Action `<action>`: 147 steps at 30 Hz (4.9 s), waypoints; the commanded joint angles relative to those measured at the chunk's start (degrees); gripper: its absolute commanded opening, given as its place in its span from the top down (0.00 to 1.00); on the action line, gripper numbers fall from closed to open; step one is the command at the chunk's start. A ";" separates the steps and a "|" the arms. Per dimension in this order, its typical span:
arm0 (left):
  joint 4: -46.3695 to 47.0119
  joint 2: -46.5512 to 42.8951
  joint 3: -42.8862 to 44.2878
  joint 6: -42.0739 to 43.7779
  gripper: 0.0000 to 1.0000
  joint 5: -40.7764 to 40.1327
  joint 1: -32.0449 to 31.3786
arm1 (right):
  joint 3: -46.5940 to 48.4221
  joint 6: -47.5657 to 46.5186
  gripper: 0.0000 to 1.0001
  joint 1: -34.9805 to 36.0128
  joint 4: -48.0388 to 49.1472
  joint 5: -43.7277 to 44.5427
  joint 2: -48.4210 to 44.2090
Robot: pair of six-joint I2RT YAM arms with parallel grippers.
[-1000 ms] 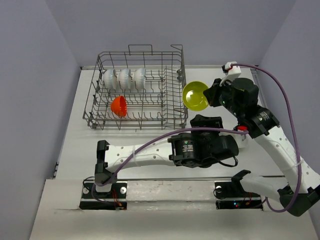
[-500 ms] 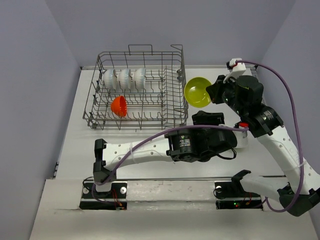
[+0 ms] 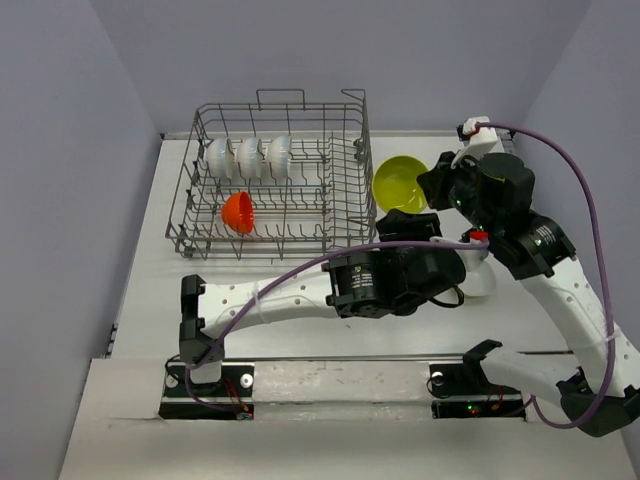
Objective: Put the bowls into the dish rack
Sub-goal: Pass from the right arm to the left
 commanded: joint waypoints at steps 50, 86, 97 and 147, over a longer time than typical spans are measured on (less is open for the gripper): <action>8.63 -3.58 -3.15 3.52 0.64 -3.95 1.85 | 8.18 -3.95 0.99 1.58 -5.71 -3.63 -0.84; 10.47 -4.19 -5.44 3.52 1.00 -4.47 1.85 | 9.15 -2.54 0.86 1.58 -2.99 -4.07 1.45; 13.28 -8.59 -9.39 4.57 1.00 -4.91 1.85 | 7.22 -3.86 0.67 1.58 -2.20 -5.74 -0.22; 18.65 -0.16 -4.65 10.19 1.00 -2.98 2.82 | -5.52 0.88 0.37 1.58 -0.96 1.90 -11.64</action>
